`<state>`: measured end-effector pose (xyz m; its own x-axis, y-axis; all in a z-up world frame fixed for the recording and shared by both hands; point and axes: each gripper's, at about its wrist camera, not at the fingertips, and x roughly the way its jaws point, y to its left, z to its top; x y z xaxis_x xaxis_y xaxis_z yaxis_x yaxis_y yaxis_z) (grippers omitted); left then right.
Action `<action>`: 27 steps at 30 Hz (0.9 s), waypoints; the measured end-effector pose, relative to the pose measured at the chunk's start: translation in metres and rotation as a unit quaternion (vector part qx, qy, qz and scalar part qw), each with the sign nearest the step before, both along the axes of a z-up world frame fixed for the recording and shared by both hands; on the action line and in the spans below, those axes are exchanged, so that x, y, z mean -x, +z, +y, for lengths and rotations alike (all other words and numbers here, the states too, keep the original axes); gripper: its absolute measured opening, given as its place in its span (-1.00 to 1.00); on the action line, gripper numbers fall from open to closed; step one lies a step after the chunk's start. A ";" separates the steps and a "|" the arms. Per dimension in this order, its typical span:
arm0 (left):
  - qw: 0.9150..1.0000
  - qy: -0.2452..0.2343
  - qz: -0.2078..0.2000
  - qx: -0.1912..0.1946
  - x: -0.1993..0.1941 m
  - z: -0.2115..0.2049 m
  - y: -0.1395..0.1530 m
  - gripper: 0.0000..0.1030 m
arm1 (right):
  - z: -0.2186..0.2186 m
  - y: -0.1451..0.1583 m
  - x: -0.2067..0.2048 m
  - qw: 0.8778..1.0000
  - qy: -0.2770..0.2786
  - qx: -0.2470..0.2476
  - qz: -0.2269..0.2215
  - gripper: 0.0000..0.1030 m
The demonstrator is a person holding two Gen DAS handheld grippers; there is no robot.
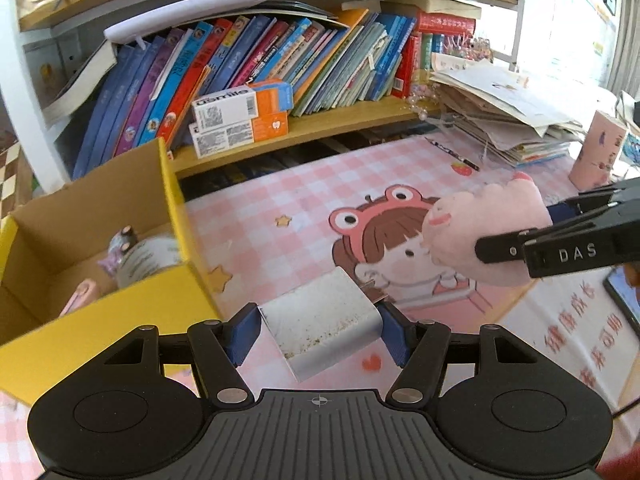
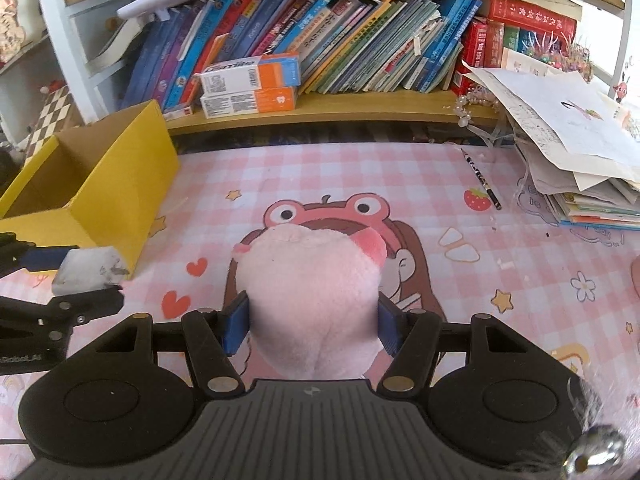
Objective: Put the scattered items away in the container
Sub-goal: 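Lift and carry the charger and plush over the yellow box with both tools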
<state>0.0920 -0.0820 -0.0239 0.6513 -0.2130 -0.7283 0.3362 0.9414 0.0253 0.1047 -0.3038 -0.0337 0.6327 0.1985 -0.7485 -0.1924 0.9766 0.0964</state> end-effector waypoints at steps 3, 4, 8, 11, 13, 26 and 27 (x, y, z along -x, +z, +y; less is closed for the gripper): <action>1.000 0.005 0.001 0.003 0.012 0.012 0.003 0.24 | 0.006 0.002 0.010 1.000 0.004 0.002 0.001 0.17; 1.000 0.008 0.001 0.005 0.015 0.016 0.004 0.24 | 0.008 0.003 0.013 1.000 0.006 0.003 0.002 0.17; 1.000 0.027 0.003 0.016 0.027 0.032 0.006 0.24 | 0.019 0.005 0.026 1.000 0.015 0.006 0.003 0.17; 0.999 0.041 0.004 0.025 0.034 0.044 0.009 0.24 | 0.027 0.007 0.033 1.000 0.023 0.008 0.004 0.17; 0.998 0.050 0.002 0.031 0.038 0.053 0.012 0.24 | 0.034 0.009 0.037 1.000 0.029 0.009 0.004 0.17; 0.994 0.097 -0.007 0.053 0.066 0.100 0.021 0.24 | 0.092 0.021 0.052 0.996 0.086 0.014 -0.003 0.17; 0.993 0.101 -0.009 0.054 0.068 0.104 0.022 0.24 | 0.097 0.022 0.053 0.996 0.091 0.015 -0.003 0.17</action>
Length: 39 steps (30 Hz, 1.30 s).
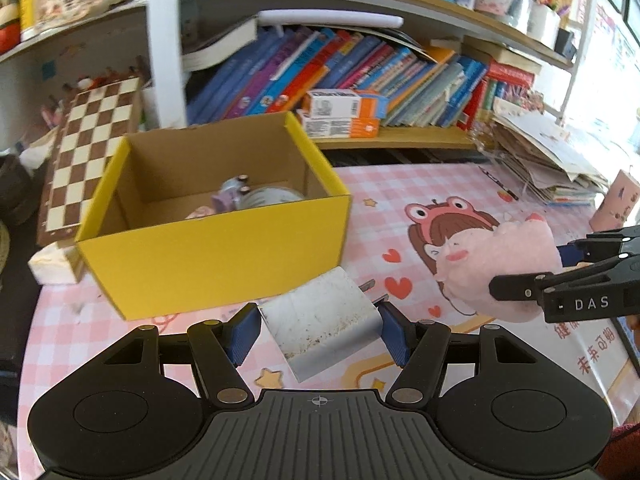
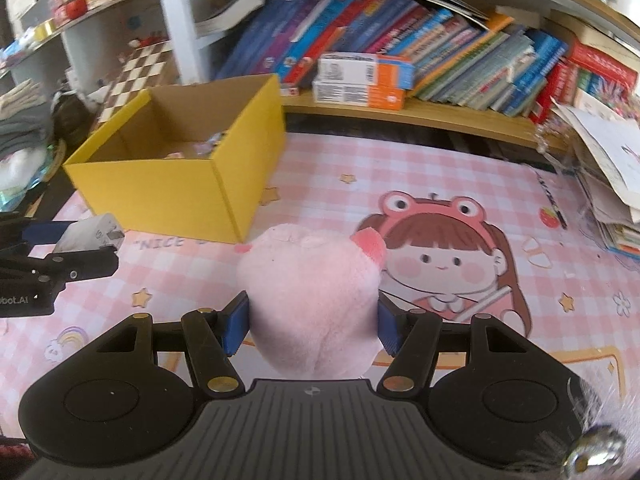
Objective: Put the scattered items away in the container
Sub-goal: 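Lift and carry the charger and plush over the yellow box with both tools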
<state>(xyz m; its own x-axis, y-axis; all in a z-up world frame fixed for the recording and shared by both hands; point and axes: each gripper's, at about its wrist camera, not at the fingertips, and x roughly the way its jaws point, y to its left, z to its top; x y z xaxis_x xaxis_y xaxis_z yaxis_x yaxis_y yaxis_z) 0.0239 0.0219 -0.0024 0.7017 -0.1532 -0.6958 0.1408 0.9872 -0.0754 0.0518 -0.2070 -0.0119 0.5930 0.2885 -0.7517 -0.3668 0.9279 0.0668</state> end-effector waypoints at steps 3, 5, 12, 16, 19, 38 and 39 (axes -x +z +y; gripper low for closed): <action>1.000 0.013 -0.011 0.000 0.005 0.010 0.003 0.24 | 0.014 0.004 0.002 1.000 0.017 0.002 -0.003 0.17; 1.000 0.021 -0.020 0.000 0.008 0.017 0.005 0.24 | 0.022 0.007 0.003 1.000 0.027 0.003 -0.005 0.17; 0.998 0.045 -0.043 0.008 0.011 0.038 0.013 0.24 | 0.044 0.020 0.004 0.998 0.054 0.012 -0.018 0.17; 0.997 0.053 -0.054 0.013 0.014 0.046 0.016 0.24 | 0.051 0.027 0.002 0.998 0.063 0.017 -0.026 0.17; 0.996 0.058 -0.061 0.015 0.016 0.052 0.019 0.24 | 0.059 0.032 0.001 0.997 0.072 0.021 -0.031 0.17; 0.991 0.067 -0.113 0.020 0.004 0.080 0.036 0.24 | 0.104 0.059 -0.015 0.990 0.115 0.042 -0.067 0.17; 0.991 0.066 -0.116 0.019 0.002 0.081 0.037 0.24 | 0.106 0.061 -0.018 0.990 0.117 0.044 -0.070 0.17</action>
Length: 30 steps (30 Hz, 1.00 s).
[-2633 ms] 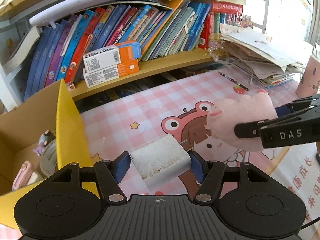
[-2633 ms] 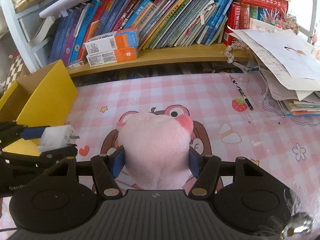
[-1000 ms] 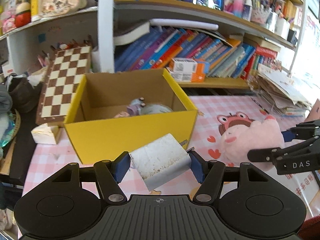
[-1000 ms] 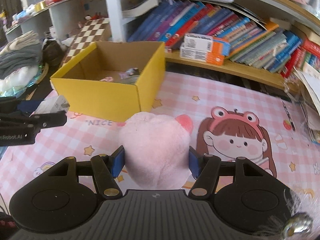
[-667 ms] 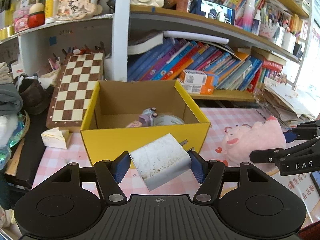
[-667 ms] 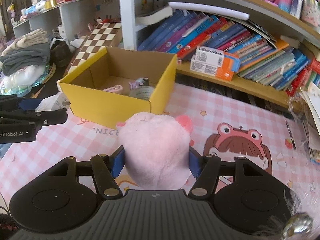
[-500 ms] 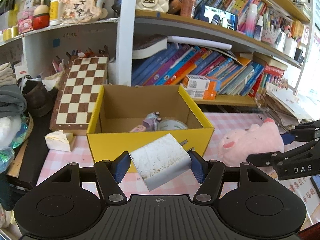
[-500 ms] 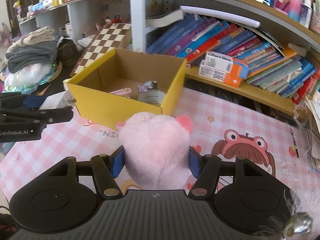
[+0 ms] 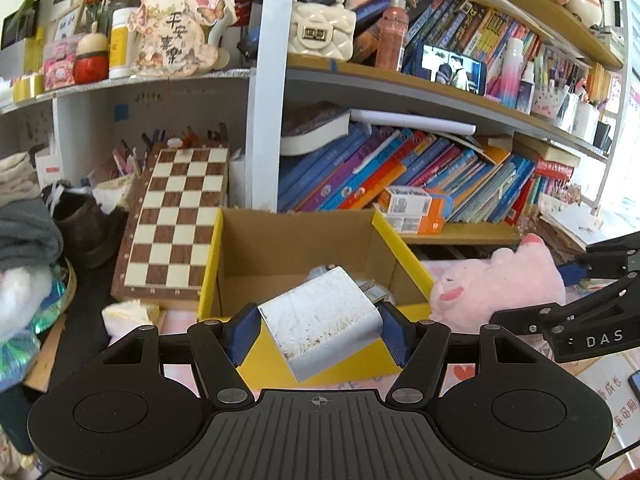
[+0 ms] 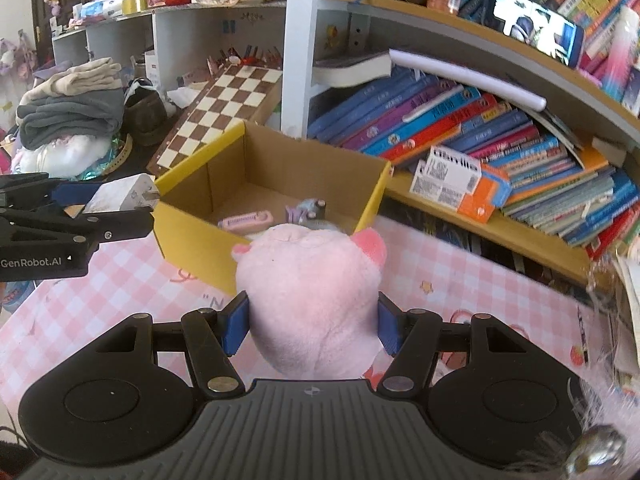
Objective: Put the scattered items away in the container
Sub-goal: 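Lift and carry the charger and plush over the yellow box with both tools, then lower the charger and plush down into the yellow box with both tools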
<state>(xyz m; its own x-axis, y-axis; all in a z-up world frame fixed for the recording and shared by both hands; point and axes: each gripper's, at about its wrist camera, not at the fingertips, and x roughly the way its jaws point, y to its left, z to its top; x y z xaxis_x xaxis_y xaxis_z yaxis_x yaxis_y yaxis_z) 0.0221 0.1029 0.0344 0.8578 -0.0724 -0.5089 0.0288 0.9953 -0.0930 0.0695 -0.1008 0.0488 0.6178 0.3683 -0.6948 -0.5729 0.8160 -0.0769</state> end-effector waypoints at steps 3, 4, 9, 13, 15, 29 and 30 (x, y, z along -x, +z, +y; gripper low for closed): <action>1.000 -0.006 -0.008 -0.004 -0.007 0.001 0.003 0.24 | 0.007 0.004 -0.007 1.000 0.006 0.003 -0.007 0.17; 1.000 -0.009 -0.010 -0.006 -0.010 0.001 0.004 0.24 | 0.009 0.006 -0.009 1.000 0.008 0.003 -0.009 0.17; 1.000 -0.020 -0.011 -0.010 -0.026 0.003 0.005 0.24 | 0.019 0.009 -0.024 1.000 0.015 0.007 -0.017 0.17; 1.000 -0.023 -0.007 -0.015 -0.040 0.006 0.001 0.24 | 0.026 0.010 -0.039 1.000 0.018 0.009 -0.020 0.17; 1.000 -0.024 -0.004 -0.019 -0.046 0.008 -0.001 0.24 | 0.029 0.009 -0.046 1.000 0.020 0.010 -0.019 0.17; 0.993 -0.058 0.045 -0.094 -0.114 0.016 -0.031 0.24 | 0.055 -0.004 -0.102 0.998 0.040 0.036 -0.012 0.17; 0.992 -0.063 0.053 -0.097 -0.118 0.017 -0.033 0.24 | 0.056 -0.005 -0.106 0.998 0.040 0.037 -0.012 0.17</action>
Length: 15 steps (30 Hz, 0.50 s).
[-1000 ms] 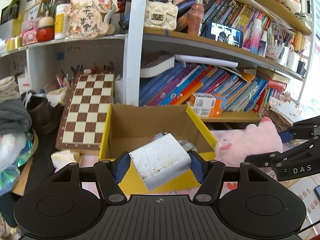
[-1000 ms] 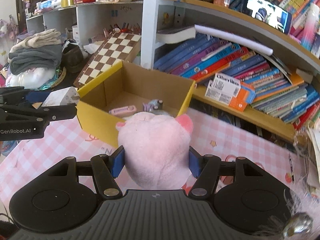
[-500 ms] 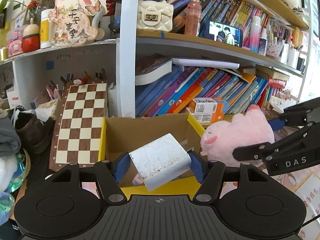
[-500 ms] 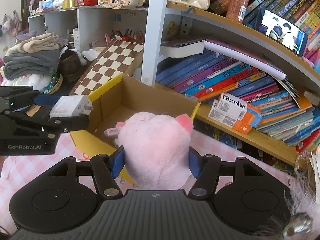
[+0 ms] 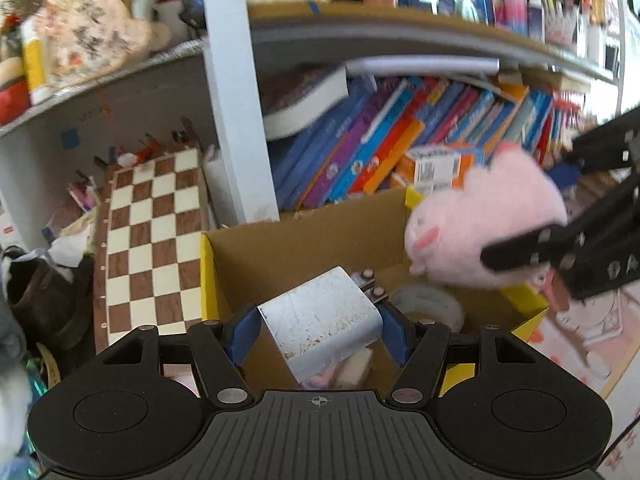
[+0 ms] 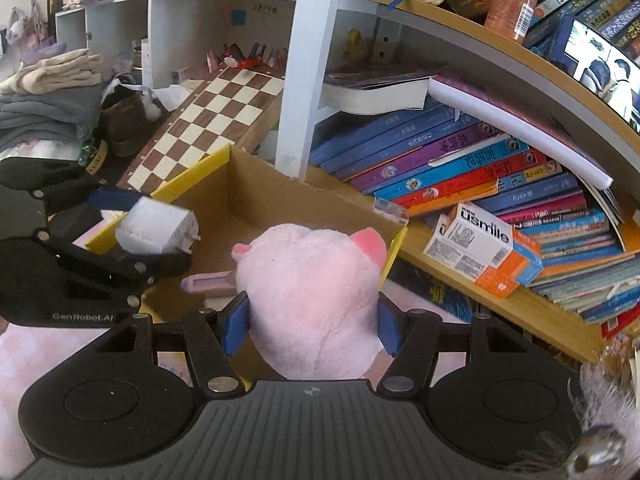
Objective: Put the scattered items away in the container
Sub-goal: 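Lower the charger and plush down into the yellow box with both tools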
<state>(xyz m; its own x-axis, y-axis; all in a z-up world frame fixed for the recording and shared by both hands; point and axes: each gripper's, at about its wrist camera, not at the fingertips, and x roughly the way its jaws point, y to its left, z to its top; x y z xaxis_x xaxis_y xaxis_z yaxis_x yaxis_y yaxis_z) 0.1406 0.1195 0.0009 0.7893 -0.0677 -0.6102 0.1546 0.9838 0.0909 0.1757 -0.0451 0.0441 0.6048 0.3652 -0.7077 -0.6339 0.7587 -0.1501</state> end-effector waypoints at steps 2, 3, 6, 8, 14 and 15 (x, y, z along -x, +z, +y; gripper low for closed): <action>1.000 -0.008 0.013 -0.008 -0.008 0.001 -0.005 0.24 | 0.001 -0.001 -0.007 1.000 0.000 0.001 0.001 0.17; 1.000 -0.011 0.018 -0.012 -0.012 0.000 -0.008 0.24 | 0.001 -0.002 -0.011 1.000 0.000 0.002 0.003 0.17; 0.999 -0.022 0.034 -0.024 -0.023 -0.001 -0.016 0.24 | 0.005 -0.006 -0.019 1.000 0.005 0.008 0.006 0.17; 0.998 -0.028 0.043 -0.030 -0.029 -0.002 -0.021 0.24 | 0.009 -0.009 -0.024 1.000 0.010 0.013 0.007 0.17; 0.997 -0.033 0.059 -0.044 -0.042 -0.001 -0.030 0.24 | 0.018 -0.015 -0.034 1.000 0.022 0.018 0.011 0.17; 0.997 -0.032 0.059 -0.044 -0.043 0.001 -0.030 0.24 | 0.019 -0.017 -0.035 1.000 0.023 0.017 0.013 0.17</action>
